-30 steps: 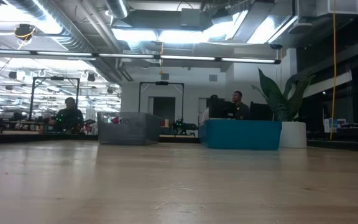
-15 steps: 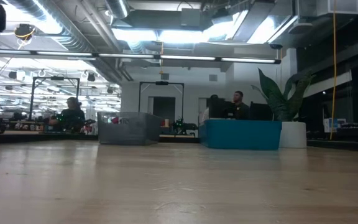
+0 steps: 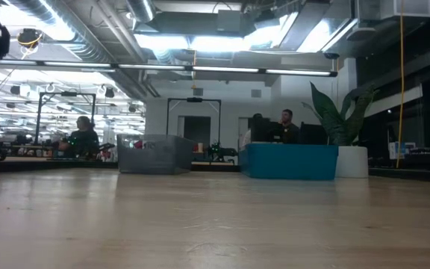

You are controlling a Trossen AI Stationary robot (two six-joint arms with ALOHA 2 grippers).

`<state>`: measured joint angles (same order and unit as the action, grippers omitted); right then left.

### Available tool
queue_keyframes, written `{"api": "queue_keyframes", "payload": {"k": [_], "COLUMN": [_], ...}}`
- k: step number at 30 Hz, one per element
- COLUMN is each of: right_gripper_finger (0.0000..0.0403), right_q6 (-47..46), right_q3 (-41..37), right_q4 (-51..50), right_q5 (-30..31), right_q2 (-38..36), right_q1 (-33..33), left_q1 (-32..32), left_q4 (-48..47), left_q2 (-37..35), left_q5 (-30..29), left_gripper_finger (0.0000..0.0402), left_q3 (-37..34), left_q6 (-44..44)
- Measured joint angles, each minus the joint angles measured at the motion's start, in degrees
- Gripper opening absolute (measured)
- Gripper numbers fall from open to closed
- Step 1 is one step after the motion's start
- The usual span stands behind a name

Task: Sort pens & pencils
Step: Return to Home Position

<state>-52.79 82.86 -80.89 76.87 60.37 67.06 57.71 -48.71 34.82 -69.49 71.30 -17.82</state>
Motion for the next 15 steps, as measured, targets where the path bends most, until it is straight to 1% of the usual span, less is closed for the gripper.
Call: {"api": "queue_keyframes", "payload": {"k": [5,8,12,15], "right_gripper_finger": [0.0063,0.0063,0.0063,0.0063], "right_q6": [6.5,5.7,3.2,4.6], "right_q3": [1.2,1.2,-0.2,-1.7], "right_q4": [-0.5,-2.1,-3.0,-2.5], "right_q5": [-0.1,-1.6,-4.5,-2.2], "right_q2": [-4.6,-7.9,-12.1,-13.4], "right_q1": [3.5,5.8,8.1,9.4], "left_q1": [0.0,0.0,-0.1,-1.5], "left_q4": [-2.2,-5.6,-16.7,-23.3], "left_q2": [-5.5,-7.5,-7.8,-7.8], "left_q5": [-0.1,0.2,0.2,0.1], "left_gripper_finger": [0.0110,0.0110,0.0110,0.0110], "left_q3": [0.1,0.1,0.0,0.0], "left_q6": [2.8,0.9,-8.6,-15.9]}}
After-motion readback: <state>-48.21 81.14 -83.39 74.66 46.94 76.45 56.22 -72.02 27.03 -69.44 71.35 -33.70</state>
